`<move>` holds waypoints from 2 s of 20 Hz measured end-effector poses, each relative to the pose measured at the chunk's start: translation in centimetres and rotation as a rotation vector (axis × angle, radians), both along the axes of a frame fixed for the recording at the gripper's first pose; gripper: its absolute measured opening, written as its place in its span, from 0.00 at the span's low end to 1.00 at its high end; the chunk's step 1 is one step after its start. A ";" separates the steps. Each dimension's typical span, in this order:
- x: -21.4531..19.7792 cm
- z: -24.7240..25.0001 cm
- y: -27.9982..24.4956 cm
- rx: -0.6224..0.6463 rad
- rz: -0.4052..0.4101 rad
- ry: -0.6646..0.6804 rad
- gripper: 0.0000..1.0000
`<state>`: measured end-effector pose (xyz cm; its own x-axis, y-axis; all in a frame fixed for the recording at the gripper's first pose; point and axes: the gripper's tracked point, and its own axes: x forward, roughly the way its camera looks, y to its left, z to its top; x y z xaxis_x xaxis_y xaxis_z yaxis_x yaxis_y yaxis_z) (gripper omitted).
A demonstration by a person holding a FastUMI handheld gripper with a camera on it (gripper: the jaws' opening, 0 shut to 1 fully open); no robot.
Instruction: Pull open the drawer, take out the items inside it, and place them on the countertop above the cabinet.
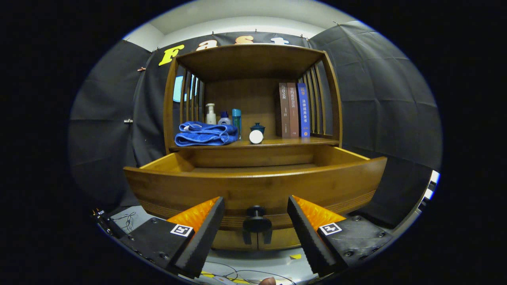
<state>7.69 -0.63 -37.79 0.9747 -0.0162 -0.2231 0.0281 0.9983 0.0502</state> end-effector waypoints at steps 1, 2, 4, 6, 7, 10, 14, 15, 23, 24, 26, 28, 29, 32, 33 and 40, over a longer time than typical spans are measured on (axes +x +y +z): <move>0.3 -0.5 0.0 -0.005 0.000 0.004 1.00; 0.8 -0.7 0.0 -0.010 0.000 0.003 1.00; 1.6 -0.7 -0.2 -0.016 -0.006 -0.009 1.00; 1.9 -0.6 0.2 -0.016 0.005 -0.022 1.00; 1.9 -0.4 0.0 -0.039 0.009 -0.033 1.00; 1.8 -0.3 0.2 -0.055 0.007 -0.059 0.99; 3.6 -0.3 0.4 -0.050 0.003 -0.066 0.99; 4.4 -0.1 0.4 -0.047 0.003 -0.071 0.99; 10.5 -0.4 0.5 -0.057 -0.002 -0.070 0.99; 11.1 -0.5 0.6 -0.054 -0.002 -0.069 0.99; 12.6 -0.6 0.7 -0.058 -0.003 -0.071 1.00; 13.7 -0.8 0.6 -0.063 -0.005 -0.071 0.99; 14.2 -0.9 0.7 -0.060 -0.006 -0.073 0.99; 15.7 -1.0 0.8 -0.072 -0.008 -0.070 0.99; 16.2 -1.0 0.7 -0.073 -0.008 -0.072 0.99; 19.1 -1.4 0.8 -0.076 -0.012 -0.064 0.99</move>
<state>26.81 0.22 -39.14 0.9865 -0.0425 -0.1582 0.0392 0.9989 -0.0238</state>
